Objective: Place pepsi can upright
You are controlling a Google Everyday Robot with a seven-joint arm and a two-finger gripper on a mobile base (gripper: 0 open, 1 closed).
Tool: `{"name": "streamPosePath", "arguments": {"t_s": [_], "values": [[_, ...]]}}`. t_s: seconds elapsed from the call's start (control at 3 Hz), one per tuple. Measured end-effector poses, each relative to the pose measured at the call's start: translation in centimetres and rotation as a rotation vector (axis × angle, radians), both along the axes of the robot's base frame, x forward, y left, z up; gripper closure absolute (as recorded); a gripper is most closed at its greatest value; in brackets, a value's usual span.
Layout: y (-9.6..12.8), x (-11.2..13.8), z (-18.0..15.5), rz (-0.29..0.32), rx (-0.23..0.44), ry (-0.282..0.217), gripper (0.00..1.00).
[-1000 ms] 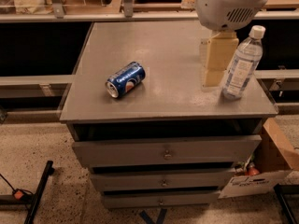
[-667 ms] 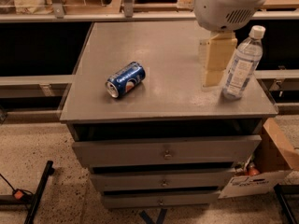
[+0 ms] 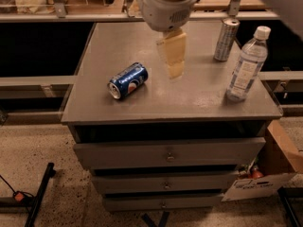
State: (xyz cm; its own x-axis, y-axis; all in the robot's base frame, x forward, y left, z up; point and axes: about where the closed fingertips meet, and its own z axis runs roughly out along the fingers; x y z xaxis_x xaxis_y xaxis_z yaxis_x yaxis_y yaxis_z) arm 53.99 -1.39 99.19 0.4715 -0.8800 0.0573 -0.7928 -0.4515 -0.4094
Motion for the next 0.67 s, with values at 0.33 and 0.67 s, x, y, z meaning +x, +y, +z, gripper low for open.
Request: {"name": "streamPosePath", "arguments": {"t_s": [0.33,0.67], "values": [[4.2,2.2,-3.2,0.104,-0.105,0.019,0.00],[7.3,4.3,-6.6,0.176,-0.197,0.050,0.00]]}}
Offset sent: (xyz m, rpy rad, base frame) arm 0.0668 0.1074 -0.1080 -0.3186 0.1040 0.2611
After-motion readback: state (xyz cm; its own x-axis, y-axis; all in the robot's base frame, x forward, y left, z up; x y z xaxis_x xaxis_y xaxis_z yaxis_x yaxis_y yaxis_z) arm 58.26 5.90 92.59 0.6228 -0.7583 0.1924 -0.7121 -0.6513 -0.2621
